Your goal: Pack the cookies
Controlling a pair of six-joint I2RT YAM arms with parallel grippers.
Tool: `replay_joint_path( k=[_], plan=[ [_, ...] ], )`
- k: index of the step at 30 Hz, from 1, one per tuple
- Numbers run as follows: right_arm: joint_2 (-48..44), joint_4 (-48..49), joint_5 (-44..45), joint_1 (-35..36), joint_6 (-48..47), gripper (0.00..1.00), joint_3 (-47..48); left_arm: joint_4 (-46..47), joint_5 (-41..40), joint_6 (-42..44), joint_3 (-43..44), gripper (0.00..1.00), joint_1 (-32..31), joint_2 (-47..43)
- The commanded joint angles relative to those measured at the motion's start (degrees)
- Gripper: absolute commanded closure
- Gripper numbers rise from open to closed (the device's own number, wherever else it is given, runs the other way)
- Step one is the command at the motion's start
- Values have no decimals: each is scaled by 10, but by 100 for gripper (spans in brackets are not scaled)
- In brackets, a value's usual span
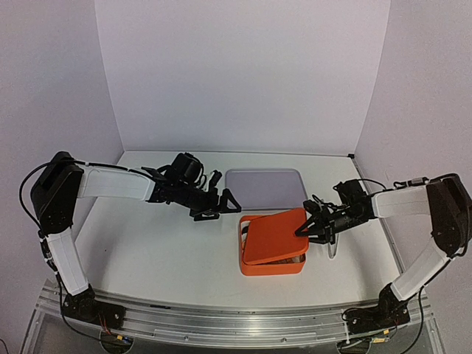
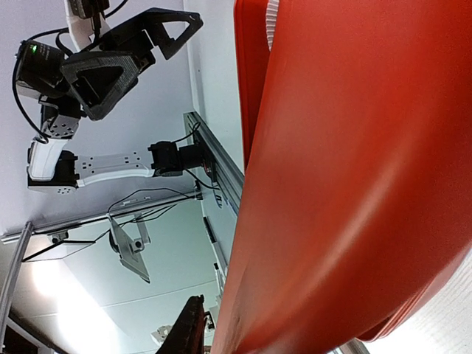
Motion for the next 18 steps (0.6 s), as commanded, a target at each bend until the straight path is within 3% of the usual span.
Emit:
replay_joint_path(
  k=[1, 16, 18],
  plan=[
    [-5, 1, 4, -7, -13, 78, -5, -1, 4, 9, 31, 0, -5, 15],
    [-24, -12, 24, -33, 15, 68, -23, -28, 4, 26, 61, 0, -12, 40],
    [-33, -78, 64, -34, -22, 67, -4, -29, 4, 27, 63, 0, -13, 42]
  ],
)
